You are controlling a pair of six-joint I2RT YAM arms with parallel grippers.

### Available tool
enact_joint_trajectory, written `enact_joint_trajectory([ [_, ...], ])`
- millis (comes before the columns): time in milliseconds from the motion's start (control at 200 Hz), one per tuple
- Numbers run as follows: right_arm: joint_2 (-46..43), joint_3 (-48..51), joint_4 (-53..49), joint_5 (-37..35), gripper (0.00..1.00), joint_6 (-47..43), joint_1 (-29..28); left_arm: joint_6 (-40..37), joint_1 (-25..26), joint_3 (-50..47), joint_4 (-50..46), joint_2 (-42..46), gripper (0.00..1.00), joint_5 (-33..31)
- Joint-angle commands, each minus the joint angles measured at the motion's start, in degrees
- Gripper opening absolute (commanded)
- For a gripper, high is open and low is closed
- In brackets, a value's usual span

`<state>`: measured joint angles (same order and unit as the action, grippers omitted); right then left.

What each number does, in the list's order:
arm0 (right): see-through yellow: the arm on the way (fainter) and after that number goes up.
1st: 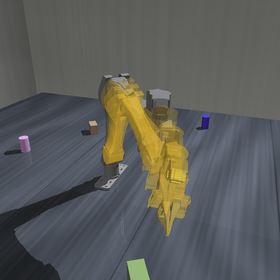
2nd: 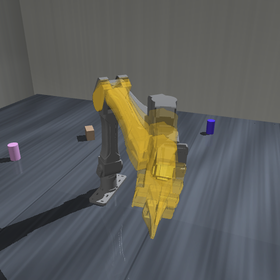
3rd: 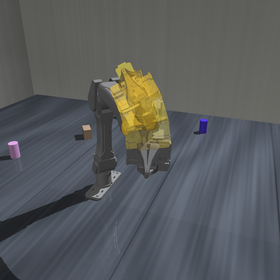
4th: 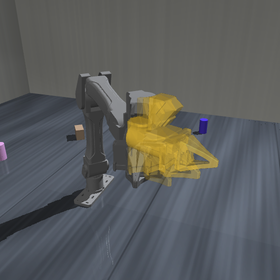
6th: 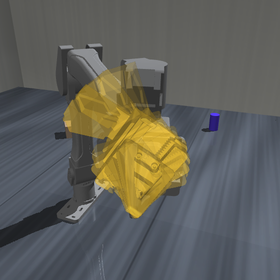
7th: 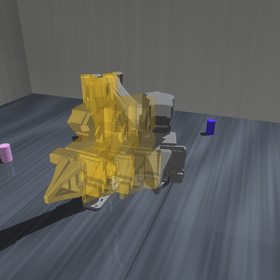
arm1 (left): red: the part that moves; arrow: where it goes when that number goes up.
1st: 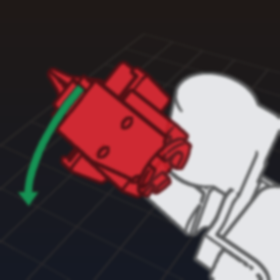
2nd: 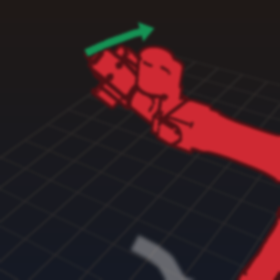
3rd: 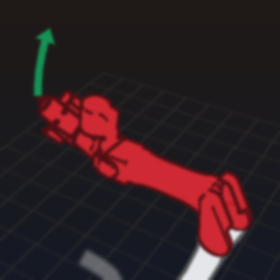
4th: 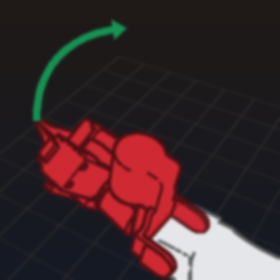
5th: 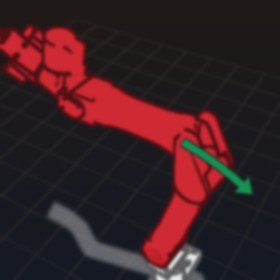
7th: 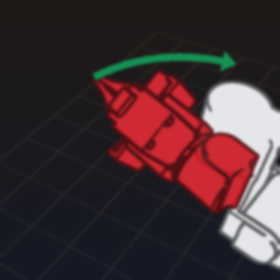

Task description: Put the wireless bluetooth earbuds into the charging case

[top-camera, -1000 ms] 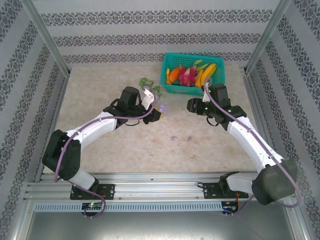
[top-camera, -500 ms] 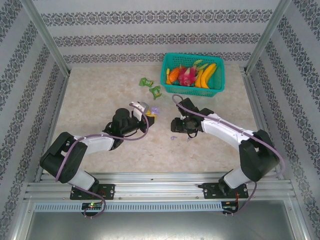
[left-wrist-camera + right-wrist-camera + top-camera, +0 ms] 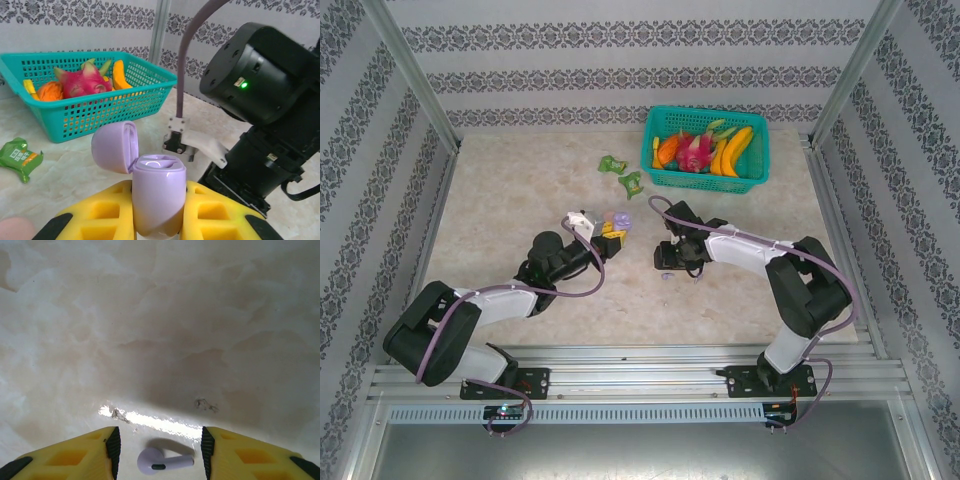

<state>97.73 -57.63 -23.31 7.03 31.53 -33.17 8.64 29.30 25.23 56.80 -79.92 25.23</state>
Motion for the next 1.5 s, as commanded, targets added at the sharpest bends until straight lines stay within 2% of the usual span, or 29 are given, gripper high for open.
enact_joint_trajectory([
  [0,0.7,-1.0,1.3,1.2,0.48,-0.4,-0.5,-0.3,0.1,-0.1,6.8,1.1,0.00,2.7],
  [240,-0.3,1.0,2.6,2.2,0.48,0.3,-0.4,1.5,-0.9,-0.9,9.8,1.0,0.00,2.8],
  [450,-9.1,1.0,3.2,3.5,0.47,1.7,1.3,2.7,-1.4,-0.5,8.3,0.9,0.00,3.5],
  [634,-18.0,-0.8,4.6,9.6,0.47,3.1,6.0,6.4,-1.9,-0.1,13.4,-3.0,0.00,6.0],
  [749,-20.5,-2.6,5.7,13.9,0.48,3.0,8.0,9.5,-2.1,0.5,18.7,-6.4,0.00,7.5],
  [899,-20.5,-5.3,5.4,17.3,0.48,3.5,8.4,11.2,-2.0,1.6,22.4,-9.0,0.00,10.1],
  [1044,-19.1,-4.7,5.6,16.4,0.48,3.8,8.5,10.1,-2.0,2.6,21.1,-8.5,0.00,10.8],
  [1309,-11.4,2.0,7.2,12.3,0.46,1.2,7.7,3.0,-2.0,4.5,8.7,-0.7,0.00,9.2],
  [1494,-5.8,4.5,10.1,9.2,0.45,1.2,5.2,0.4,-2.1,5.0,4.0,2.8,0.00,8.7],
])
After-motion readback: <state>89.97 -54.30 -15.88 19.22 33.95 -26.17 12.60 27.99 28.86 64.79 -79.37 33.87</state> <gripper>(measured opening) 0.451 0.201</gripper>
